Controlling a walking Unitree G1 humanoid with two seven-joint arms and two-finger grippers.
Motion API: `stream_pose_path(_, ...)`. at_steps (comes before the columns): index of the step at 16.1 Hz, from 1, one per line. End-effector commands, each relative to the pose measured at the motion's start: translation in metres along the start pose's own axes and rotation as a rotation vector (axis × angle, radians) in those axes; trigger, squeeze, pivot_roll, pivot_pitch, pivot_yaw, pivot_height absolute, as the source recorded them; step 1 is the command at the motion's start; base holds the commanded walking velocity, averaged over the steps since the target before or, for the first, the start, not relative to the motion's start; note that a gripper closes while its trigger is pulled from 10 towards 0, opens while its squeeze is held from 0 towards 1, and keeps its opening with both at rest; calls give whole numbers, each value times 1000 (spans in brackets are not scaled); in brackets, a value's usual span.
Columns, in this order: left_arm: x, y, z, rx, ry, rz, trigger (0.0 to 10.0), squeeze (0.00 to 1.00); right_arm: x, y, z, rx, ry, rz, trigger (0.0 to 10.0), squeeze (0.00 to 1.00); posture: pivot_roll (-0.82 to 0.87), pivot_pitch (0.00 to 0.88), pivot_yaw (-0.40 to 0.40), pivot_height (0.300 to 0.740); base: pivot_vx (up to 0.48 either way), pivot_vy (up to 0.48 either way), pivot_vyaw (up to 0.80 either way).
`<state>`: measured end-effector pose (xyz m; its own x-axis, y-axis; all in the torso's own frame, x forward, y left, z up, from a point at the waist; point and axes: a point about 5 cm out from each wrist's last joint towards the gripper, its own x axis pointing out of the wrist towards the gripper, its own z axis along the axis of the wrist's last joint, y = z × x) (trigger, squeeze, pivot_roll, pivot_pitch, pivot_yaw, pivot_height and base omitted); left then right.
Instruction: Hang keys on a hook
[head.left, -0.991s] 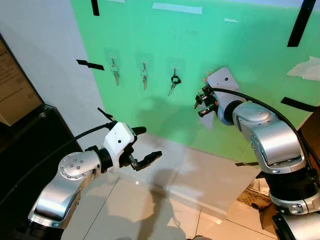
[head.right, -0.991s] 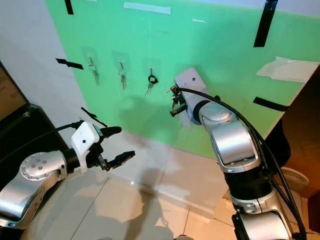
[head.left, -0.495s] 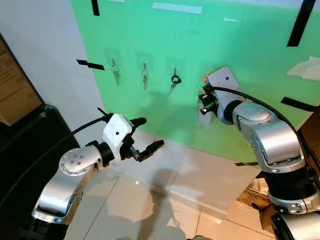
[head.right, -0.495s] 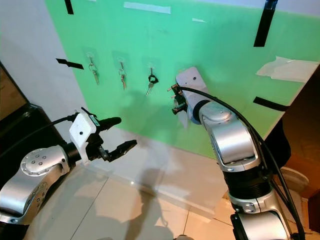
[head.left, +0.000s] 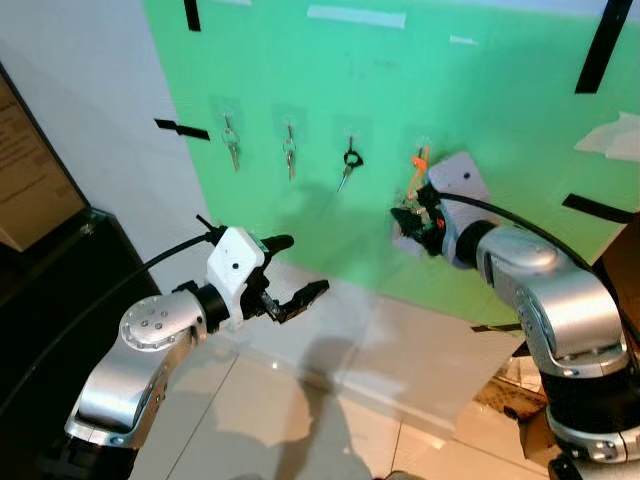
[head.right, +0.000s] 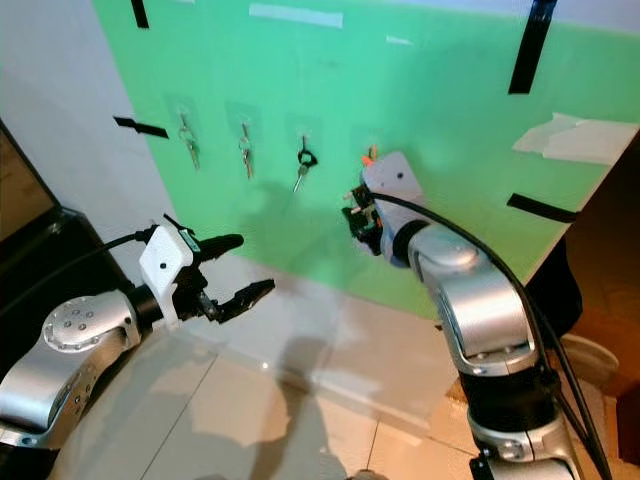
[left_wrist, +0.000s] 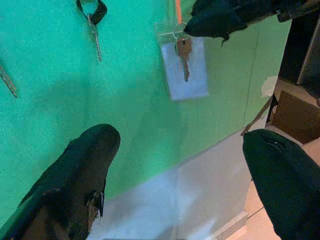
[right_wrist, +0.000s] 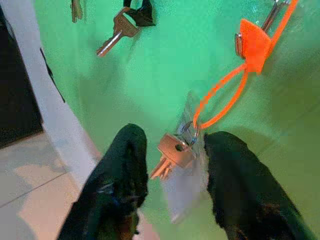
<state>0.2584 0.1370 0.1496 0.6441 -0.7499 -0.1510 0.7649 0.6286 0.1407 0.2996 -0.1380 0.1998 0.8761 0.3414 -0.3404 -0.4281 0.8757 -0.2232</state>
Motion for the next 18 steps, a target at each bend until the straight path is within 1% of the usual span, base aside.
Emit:
stream_pose_path(1,2,2,4,17,-4,3,10000,0,-4,-2,3,12,-47,-22,10000,1000,-58,0,40,740,0,0,0)
stream_pose_path(2,3,2,3,16,-3,6,10000,0,-6,-3,3,16,-62,-41,10000,1000,-58,0,40,740,0,0,0)
stream_pose_path(3,3,2,3,18,-2,12,10000,0,-8,-8,3,22,-90,-108,10000,1000,-61,0,42,740,0,0,0)
stream_pose_path(5,5,3,3,27,-5,28,10000,0,-10,-11,2,54,-104,-155,10000,1000,-63,0,43,740,0,0,0)
stream_pose_path(8,9,4,2,31,-14,74,10000,0,-14,-6,-4,88,-163,-182,10000,1000,-66,0,41,740,0,0,0)
stream_pose_path(10,13,1,-7,33,28,149,10000,0,-26,5,-20,103,-184,-195,10000,1000,-72,0,39,740,0,0,0)
stream_pose_path(11,13,1,-12,36,30,210,10000,0,-33,11,-33,141,-170,-205,10000,1000,-86,0,44,740,0,0,0)
stream_pose_path(12,13,1,-15,34,27,261,10000,0,-41,15,-47,189,-146,-232,10000,1000,-90,0,45,740,0,0,0)
stream_pose_path(14,9,2,-20,37,29,337,10000,0,-51,16,-65,208,-132,-300,10000,1000,-102,0,47,740,0,0,0)
stream_pose_path(15,7,2,-22,37,33,352,10000,0,-55,16,-71,228,-125,-323,10000,1000,-104,0,45,740,0,0,-463)
stream_pose_path(16,4,-1,-26,40,41,371,10000,0,-62,16,-83,271,-120,-371,10000,1000,-110,0,48,740,0,0,-800)
stream_pose_path(17,3,-3,-29,33,46,376,10000,0,-65,16,-89,293,-119,-397,10000,1000,-120,0,53,740,0,0,-800)
stream_pose_path(18,0,-11,-39,19,65,382,10000,0,-73,22,-107,337,-61,-444,10000,1000,-146,0,68,740,0,0,-800)
